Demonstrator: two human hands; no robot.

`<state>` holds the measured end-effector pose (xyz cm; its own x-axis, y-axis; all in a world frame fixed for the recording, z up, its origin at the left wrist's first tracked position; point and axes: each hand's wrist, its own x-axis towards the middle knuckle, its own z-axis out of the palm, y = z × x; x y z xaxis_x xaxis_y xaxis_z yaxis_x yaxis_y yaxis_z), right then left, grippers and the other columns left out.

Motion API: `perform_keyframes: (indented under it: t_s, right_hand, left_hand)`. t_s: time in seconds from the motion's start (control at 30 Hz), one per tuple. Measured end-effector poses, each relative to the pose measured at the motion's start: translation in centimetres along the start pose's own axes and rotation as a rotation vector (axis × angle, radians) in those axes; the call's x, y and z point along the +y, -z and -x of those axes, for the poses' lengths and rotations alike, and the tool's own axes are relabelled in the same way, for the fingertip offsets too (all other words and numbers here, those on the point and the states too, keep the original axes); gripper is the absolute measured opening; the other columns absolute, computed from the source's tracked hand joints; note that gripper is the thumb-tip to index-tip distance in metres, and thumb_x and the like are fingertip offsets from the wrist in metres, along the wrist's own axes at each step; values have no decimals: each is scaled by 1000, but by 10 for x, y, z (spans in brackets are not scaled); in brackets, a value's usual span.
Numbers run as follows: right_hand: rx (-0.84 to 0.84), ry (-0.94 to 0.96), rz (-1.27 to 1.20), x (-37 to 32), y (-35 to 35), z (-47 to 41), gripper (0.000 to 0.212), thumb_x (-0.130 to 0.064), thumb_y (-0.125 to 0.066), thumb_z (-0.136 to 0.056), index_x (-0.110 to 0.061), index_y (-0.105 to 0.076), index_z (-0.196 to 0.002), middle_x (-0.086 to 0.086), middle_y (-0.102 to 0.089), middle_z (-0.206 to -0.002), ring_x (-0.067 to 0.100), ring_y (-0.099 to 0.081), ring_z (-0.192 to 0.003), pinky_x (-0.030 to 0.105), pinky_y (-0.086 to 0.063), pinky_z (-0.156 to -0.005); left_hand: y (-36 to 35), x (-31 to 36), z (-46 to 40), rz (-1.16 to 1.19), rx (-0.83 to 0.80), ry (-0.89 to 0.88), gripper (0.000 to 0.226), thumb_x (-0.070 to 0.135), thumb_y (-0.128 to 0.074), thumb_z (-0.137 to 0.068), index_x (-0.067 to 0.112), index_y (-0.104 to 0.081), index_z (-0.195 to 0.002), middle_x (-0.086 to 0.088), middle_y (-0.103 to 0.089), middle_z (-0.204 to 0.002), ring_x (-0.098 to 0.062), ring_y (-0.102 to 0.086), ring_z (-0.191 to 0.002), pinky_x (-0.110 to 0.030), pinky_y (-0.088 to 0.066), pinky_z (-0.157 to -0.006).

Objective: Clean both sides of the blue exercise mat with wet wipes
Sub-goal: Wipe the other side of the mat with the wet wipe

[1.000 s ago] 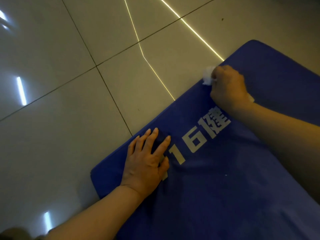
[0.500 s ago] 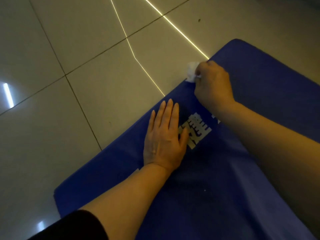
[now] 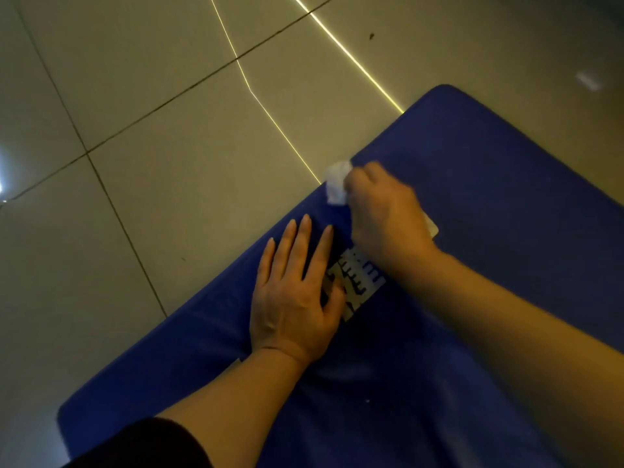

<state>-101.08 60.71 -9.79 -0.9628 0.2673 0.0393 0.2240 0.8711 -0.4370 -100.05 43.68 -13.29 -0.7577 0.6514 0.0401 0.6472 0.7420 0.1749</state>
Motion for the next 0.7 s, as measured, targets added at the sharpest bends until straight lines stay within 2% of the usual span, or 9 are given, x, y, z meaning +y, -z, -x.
perform_keyframes:
  t_s: [0.07,0.1,0.2,0.3,0.4,0.5,0.57,0.63,0.7]
  right_hand:
    - [-69,101,-17,0,1,6,24,6,-68,-70,-5,-56,-88,11,-53,-83,12,-32,-62,16,-14,-48]
    - [-55,110,2,9,6,-1,22,6,-66,-71,-5,-56,-87,11,-53,-83,13,-33,-62,17,-14,-47]
    - [81,-84,63,40,18,-35,10,1,-55,-85,-3,-55,-94,13,-53,-96,20,-43,-69,28,-27,-55]
    - [152,-238,41,36,15,-42,12,1,-52,-86,-4,-54,-97,12,-53,-99,19,-44,-74,26,-27,-61]
    - [12,-31,-17,14,3,-16,14,3,-59,-81,-7,-55,-91,9,-53,-91,16,-43,-68,25,-31,-54]
    - [-68,107,31,24,12,-16,12,1,-61,-80,-7,-55,-87,9,-52,-84,15,-38,-63,25,-26,-48]
    - [15,9,64,42,19,-36,5,-3,-57,-84,-4,-56,-89,12,-53,-89,18,-41,-67,30,-29,-54]
    - [159,-181,47,54,23,-51,8,2,-54,-85,-2,-56,-92,14,-54,-93,25,-48,-71,33,-33,-56]
    - [209,-270,7,46,17,-48,13,5,-54,-83,-2,-57,-93,12,-54,-94,25,-51,-74,29,-34,-58]
  left_hand:
    - [1,-1,0,-1,0,-3,63,43,-37,-91,22,-25,-149,-10,-27,-156,-25,-24,-145,-45,-21,-118]
    - [1,-1,0,3,-2,0,62,43,-37,-92,22,-26,-149,-9,-27,-157,-25,-23,-145,-45,-20,-118]
    - [1,-1,0,13,3,3,61,44,-38,-93,22,-29,-149,-9,-27,-157,-26,-23,-145,-45,-19,-118]
    - [2,-1,0,6,3,3,60,43,-39,-93,21,-34,-148,-9,-29,-156,-26,-26,-145,-46,-21,-117]
    - [3,-1,-1,-7,-25,4,60,43,-39,-92,21,-33,-148,-10,-29,-156,-27,-26,-144,-45,-21,-117]
    - [5,-1,-2,-23,-56,3,61,44,-37,-93,22,-27,-149,-10,-27,-157,-27,-23,-145,-44,-17,-117]
    - [6,-1,-2,-16,-67,0,62,45,-37,-93,23,-26,-150,-10,-26,-157,-26,-21,-145,-44,-16,-118]
    - [6,-2,-2,-10,-66,3,62,45,-37,-93,23,-24,-150,-9,-26,-157,-26,-20,-145,-44,-16,-117]
    - [6,-1,-1,-7,-71,6,63,45,-37,-93,24,-23,-150,-9,-26,-157,-25,-20,-145,-45,-17,-117]
